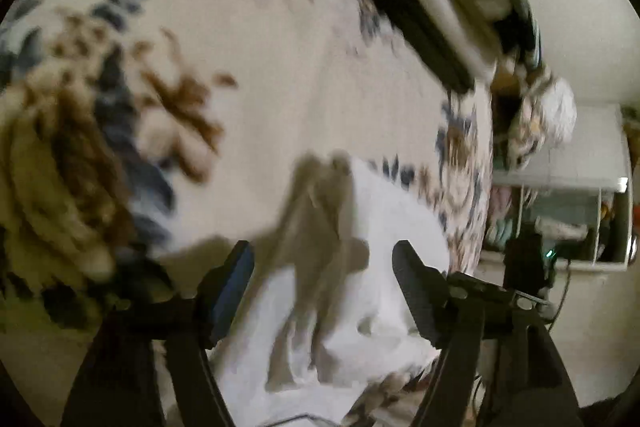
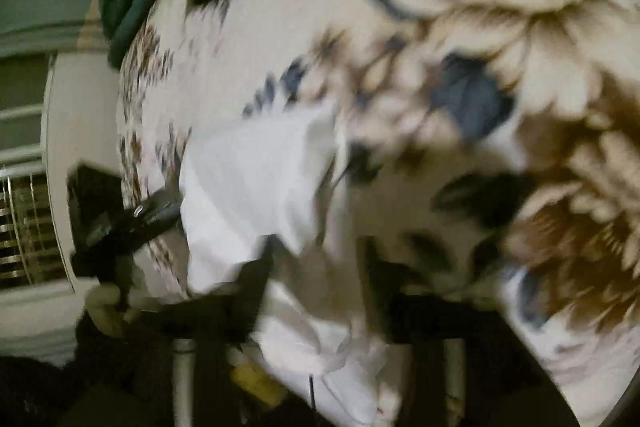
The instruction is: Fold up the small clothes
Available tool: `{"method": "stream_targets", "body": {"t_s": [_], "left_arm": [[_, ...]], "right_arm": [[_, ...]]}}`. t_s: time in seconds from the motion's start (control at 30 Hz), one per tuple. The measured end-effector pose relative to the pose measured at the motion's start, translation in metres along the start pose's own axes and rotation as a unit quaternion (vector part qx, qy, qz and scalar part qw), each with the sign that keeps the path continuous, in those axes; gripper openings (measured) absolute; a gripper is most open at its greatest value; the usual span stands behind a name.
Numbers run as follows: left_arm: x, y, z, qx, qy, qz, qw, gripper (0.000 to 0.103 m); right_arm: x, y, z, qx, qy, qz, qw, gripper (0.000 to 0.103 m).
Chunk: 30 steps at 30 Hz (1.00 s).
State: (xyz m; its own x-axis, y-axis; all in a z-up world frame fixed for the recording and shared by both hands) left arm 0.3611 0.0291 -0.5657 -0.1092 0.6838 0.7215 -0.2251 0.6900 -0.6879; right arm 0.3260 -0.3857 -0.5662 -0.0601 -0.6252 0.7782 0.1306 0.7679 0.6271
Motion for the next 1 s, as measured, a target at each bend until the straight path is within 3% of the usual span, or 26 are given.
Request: {"method": "stream_targets", "body": {"t_s": [0.1,0.17,0.27,0.33,0.37,0.4,0.5,0.67,0.87,0.9,0.97,1.0], "left_arm": [[-0.01,-0.005,-0.014,0.002,-0.007,0.038,0.9992,0.07],[-0.035,-0.016,-0.02,-0.013,0.014,0.057,0.9982,0.07],[-0.068,-0.026,-0.019,-0.046,0.039,0.036,0.9975,0.068],[-0.073,-0.031,-0.017,-0.058,0.032,0.022,0.9976,0.068],[-0.069,-0.035,-0.017,-0.065,0.025,0.021,0.9973,0.055],[-0.065,-0.037,-0.018,-0.071,0.019,0.008,0.9973,0.033],[-0.053,-0.036,-0.024,-0.08,0.011,0.006,0.9967,0.025],[-0.056,-0.048,-0.041,-0.092,0.017,0.003,0.9956,0.024],[-0.056,-0.095,-0.102,-0.118,-0.002,0.018,0.9929,0.024],[-0.062,-0.099,-0.113,-0.118,0.004,0.019,0.9928,0.029],[-0.073,-0.098,-0.134,-0.113,0.015,0.002,0.9934,0.033],[-0.076,-0.094,-0.139,-0.108,0.015,-0.009,0.9939,0.033]], "right_arm": [[-0.003,-0.005,-0.018,-0.004,-0.007,-0.028,1.0,0.066],[-0.018,-0.008,-0.029,-0.004,0.004,-0.042,0.999,0.066],[-0.043,-0.007,-0.042,-0.018,0.017,-0.071,0.997,0.066],[-0.053,-0.003,-0.048,-0.025,0.016,-0.094,0.995,0.066],[-0.055,0.002,-0.051,-0.02,0.011,-0.095,0.995,0.053],[-0.056,0.008,-0.053,-0.012,0.007,-0.084,0.996,0.04],[-0.058,0.018,-0.059,-0.017,0.001,-0.067,0.998,0.021],[-0.048,0.043,-0.075,-0.011,-0.033,-0.013,0.999,0.017],[-0.023,0.052,-0.129,-0.032,-0.09,-0.019,0.995,0.016],[-0.019,0.055,-0.143,-0.025,-0.098,-0.009,0.995,0.016],[-0.02,0.052,-0.17,-0.016,-0.095,0.022,0.995,0.02],[-0.024,0.044,-0.179,-0.036,-0.081,0.04,0.995,0.027]]}}
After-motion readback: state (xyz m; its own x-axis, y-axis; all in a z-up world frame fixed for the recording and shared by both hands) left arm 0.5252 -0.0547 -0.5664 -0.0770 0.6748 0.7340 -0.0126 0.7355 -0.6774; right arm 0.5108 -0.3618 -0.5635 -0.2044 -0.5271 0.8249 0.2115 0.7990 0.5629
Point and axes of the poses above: each gripper's, at about its wrist camera, not at the fingertips, and x roughly against the way its jaws point, y to its left, z to its underside, the point moved 4 cm from there along -x, roughly the way its jaws point, and after that the axes turned 5 degrees about x, right-handed, at the moved point
